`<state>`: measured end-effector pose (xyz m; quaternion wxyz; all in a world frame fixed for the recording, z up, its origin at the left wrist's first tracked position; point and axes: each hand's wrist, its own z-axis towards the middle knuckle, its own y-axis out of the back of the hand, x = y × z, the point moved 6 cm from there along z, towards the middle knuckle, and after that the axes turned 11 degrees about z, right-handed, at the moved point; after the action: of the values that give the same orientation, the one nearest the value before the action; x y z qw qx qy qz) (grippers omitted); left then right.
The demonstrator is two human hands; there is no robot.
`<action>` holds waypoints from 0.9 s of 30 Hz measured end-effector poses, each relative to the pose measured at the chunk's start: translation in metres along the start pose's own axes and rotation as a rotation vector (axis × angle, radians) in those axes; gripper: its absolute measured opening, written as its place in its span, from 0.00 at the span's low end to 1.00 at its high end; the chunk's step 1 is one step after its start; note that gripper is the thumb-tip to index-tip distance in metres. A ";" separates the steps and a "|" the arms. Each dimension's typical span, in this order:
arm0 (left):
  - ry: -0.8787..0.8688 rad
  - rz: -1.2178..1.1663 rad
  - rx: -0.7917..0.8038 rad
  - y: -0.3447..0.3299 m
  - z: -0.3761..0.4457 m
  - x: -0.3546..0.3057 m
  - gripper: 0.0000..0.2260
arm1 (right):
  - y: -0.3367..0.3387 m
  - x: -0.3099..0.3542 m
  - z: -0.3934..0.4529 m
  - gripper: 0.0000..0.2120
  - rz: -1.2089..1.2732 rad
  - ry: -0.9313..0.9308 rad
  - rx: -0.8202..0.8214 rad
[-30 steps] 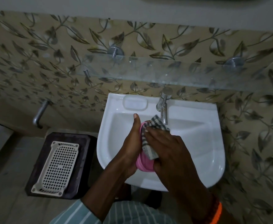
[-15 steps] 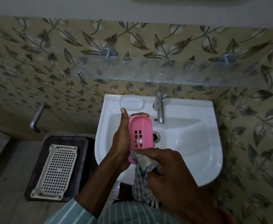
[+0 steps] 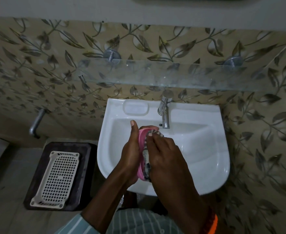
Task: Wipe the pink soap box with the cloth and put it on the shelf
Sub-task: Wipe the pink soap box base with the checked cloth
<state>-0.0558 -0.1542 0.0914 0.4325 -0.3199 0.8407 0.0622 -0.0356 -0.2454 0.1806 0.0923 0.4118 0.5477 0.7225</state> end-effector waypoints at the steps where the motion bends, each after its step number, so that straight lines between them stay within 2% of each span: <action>1: 0.014 -0.002 -0.004 0.000 0.000 0.001 0.39 | 0.000 0.000 -0.002 0.30 0.003 0.005 0.010; 4: 0.044 -0.057 0.017 0.006 0.005 -0.001 0.39 | 0.003 0.000 -0.010 0.22 0.155 0.054 0.063; 8: 0.087 -0.189 0.119 0.006 0.004 0.007 0.36 | 0.011 -0.009 -0.025 0.27 0.367 0.036 0.102; 11: 0.087 -0.218 0.140 0.003 0.003 0.018 0.36 | 0.016 -0.013 -0.021 0.24 0.482 0.029 0.123; 13: 0.043 -0.172 0.141 0.001 0.001 0.018 0.37 | 0.021 -0.014 -0.013 0.21 0.547 0.009 0.028; 16: -0.092 0.021 0.094 -0.003 -0.009 0.007 0.38 | 0.034 -0.022 -0.010 0.17 0.659 -0.069 -0.195; 19: -0.232 0.177 0.093 0.000 -0.012 0.001 0.37 | 0.028 -0.045 -0.012 0.19 0.831 -0.342 -0.218; 21: -0.338 0.194 0.188 0.003 -0.018 -0.006 0.39 | 0.035 -0.069 -0.022 0.18 0.969 -0.507 -0.349; 22: -0.371 0.208 0.234 0.003 -0.022 -0.009 0.40 | 0.047 -0.075 -0.024 0.15 0.987 -0.494 -0.416; 24: -0.396 0.270 0.289 0.000 -0.027 -0.011 0.42 | 0.072 -0.067 -0.023 0.14 0.908 -0.313 -0.448; 27: -0.399 0.372 0.314 -0.015 -0.034 -0.013 0.48 | 0.066 -0.035 -0.021 0.15 0.856 -0.077 -0.294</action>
<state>-0.0652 -0.1725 0.1246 0.6144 -0.0712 0.7825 0.0712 -0.0070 -0.3064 0.2193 -0.1367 0.6103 0.2160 0.7498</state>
